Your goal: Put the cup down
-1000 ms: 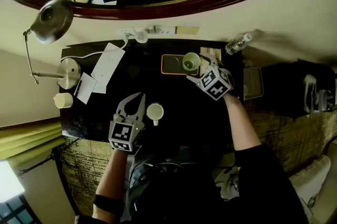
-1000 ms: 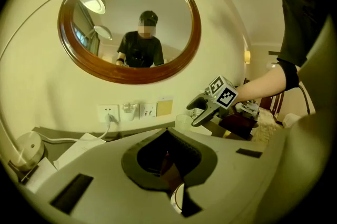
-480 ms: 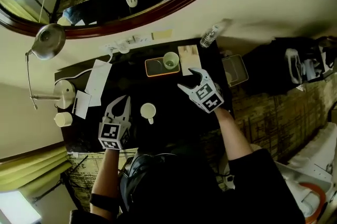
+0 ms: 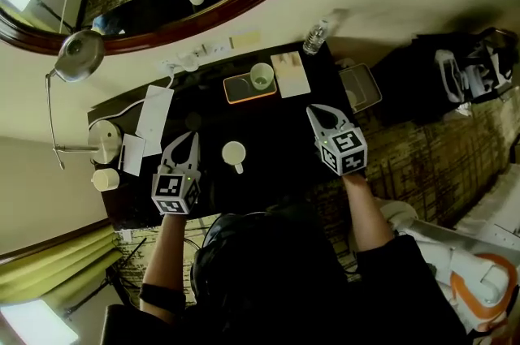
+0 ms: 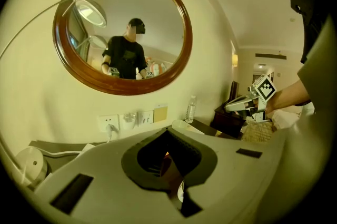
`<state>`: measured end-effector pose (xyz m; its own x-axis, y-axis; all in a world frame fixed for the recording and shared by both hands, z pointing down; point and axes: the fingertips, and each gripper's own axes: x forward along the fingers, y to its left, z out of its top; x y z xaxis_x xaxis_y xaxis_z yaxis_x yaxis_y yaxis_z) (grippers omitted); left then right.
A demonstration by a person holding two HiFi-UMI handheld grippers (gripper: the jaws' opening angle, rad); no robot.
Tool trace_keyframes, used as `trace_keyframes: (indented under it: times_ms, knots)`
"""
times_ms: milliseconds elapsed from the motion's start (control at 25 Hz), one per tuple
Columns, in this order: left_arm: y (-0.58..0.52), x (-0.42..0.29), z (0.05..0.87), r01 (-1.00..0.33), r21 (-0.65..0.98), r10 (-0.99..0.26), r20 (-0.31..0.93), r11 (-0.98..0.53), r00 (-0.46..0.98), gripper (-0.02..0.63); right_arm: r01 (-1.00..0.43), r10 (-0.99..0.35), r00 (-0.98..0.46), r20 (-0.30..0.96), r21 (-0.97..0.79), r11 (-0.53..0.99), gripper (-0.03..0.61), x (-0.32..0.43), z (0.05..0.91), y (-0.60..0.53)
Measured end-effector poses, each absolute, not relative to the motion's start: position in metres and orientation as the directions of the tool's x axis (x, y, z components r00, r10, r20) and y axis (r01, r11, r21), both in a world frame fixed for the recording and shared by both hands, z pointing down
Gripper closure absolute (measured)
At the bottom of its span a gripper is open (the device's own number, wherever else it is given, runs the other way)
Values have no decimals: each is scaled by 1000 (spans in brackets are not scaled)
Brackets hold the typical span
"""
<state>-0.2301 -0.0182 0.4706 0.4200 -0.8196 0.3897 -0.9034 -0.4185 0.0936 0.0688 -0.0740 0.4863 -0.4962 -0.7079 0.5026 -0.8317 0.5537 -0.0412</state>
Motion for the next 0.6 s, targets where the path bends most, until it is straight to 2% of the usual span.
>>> trace_keyframes:
  times_ms: [240, 600]
  knots:
    - [-14, -227, 465, -889, 92, -805, 391, -448, 446, 626, -875, -740, -476, 475, -169, 454, 580, 89, 491, -52]
    - [-14, -227, 462, -901, 89, -827, 369, -423, 425, 626, -854, -717, -514, 471, -204, 478, 578, 86, 496, -38]
